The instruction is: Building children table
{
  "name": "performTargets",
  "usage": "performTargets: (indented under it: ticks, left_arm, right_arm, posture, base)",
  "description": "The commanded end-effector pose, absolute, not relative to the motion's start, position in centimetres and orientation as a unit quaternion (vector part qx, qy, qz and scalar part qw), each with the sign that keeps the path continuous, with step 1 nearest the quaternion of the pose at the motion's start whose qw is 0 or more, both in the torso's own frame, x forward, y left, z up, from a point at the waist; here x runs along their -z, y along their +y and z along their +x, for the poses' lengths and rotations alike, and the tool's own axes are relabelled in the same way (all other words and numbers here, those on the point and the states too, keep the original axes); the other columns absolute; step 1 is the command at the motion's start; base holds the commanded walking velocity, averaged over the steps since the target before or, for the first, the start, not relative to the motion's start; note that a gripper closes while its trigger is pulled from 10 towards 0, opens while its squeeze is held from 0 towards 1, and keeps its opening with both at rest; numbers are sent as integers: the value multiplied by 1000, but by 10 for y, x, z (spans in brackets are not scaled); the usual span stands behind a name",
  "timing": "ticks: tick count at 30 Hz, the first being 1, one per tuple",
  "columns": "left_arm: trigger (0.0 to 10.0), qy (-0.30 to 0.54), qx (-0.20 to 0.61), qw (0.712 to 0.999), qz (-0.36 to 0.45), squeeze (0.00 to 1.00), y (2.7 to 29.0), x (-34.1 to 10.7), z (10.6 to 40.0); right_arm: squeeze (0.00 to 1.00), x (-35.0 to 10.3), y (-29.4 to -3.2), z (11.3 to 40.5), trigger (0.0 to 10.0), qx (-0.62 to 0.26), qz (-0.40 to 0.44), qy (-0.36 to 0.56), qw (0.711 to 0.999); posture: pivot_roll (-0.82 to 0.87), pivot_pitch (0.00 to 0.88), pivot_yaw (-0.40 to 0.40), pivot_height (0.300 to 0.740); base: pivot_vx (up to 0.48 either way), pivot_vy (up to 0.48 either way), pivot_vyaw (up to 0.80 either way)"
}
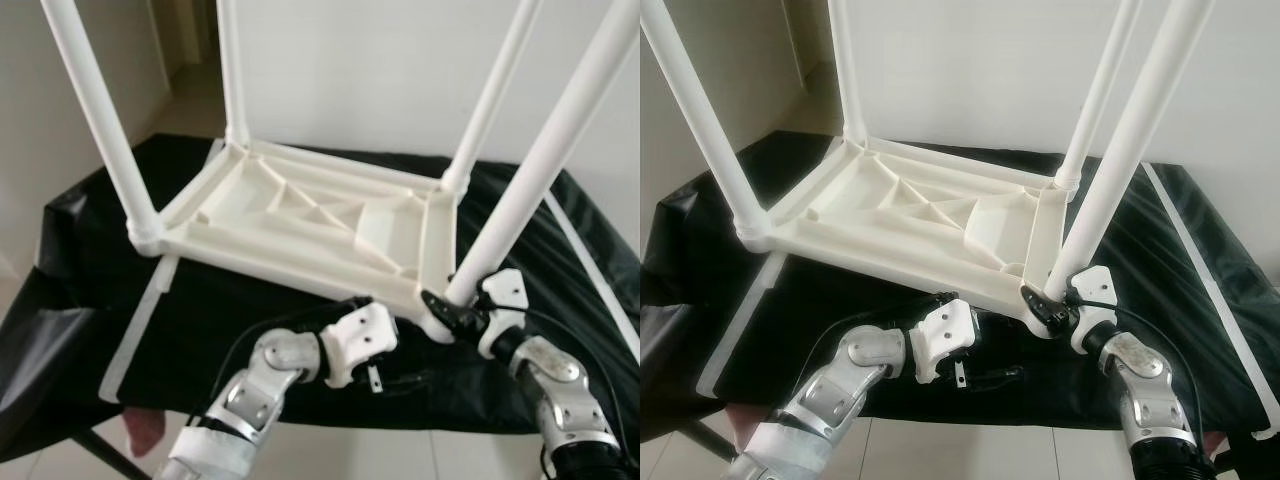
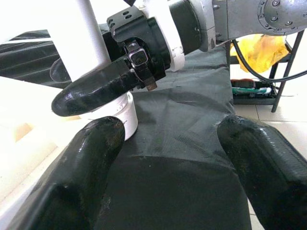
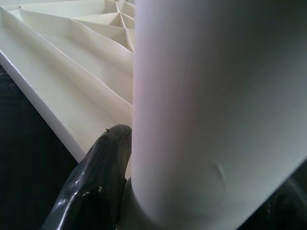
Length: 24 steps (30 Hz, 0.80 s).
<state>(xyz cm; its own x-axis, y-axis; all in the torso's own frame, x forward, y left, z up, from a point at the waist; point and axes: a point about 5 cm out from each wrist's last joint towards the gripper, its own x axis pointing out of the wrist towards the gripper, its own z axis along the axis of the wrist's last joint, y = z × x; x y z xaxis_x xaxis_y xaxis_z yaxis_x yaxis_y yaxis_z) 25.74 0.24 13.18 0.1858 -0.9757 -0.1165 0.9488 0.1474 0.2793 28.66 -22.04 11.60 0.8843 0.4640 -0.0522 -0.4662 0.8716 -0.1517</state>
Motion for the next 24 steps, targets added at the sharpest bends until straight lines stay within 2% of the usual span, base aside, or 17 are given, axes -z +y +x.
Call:
performTargets:
  ticks: [1,4,5,6,7,9,10,17,21,24]
  left_arm:
    - [10000,-44,618,771,150,0,3,-130,260]
    - [10000,-43,617,772,149,0,3,-130,259]
    - [10000,-42,616,772,148,0,3,-130,259]
    - [10000,-42,616,772,148,0,3,-130,259]
    - [10000,-42,616,773,147,0,3,-130,259]
    - [10000,-42,616,773,147,0,3,-131,260]
    - [10000,-42,615,773,147,0,3,-131,260]
    - [10000,-42,614,775,147,0,4,-131,260]
    - [10000,-41,613,775,147,0,4,-130,260]
    - [10000,-40,612,776,146,0,4,-130,261]
  right_arm:
    - [0,-113,-220,284,0,-252,-74,14,965]
    - [0,-110,-221,281,0,-252,-65,16,965]
    - [0,-109,-222,280,1098,-241,-59,17,969]
    - [0,-109,-222,280,1098,-241,-59,17,969]
    - [0,-109,-222,281,9216,-234,-53,16,971]
    - [0,-109,-223,281,9216,-229,-50,16,972]
    - [0,-110,-223,281,10000,-218,-42,13,975]
    - [0,-114,-221,281,10000,-175,-30,4,984]
    - [0,-116,-211,276,10000,-104,-10,-7,994]
    - [0,-115,-209,274,10000,-82,-1,-4,997]
  posture:
    - [-25,0,-38,740]
    - [-25,0,-37,740]
    - [-25,0,-38,740]
    - [-25,0,-38,740]
    - [-26,0,-37,740]
    - [-26,0,-37,740]
    - [-26,0,-37,740]
    - [-28,0,-37,740]
    - [-27,0,-38,740]
    - [-30,0,-38,740]
  base:
    - [0,0,0]
    - [0,0,0]
    - [0,0,0]
    - [0,0,0]
    - [0,0,0]
    - [0,0,0]
    - [0,0,0]
    - [0,0,0]
    - [0,0,0]
    - [0,0,0]
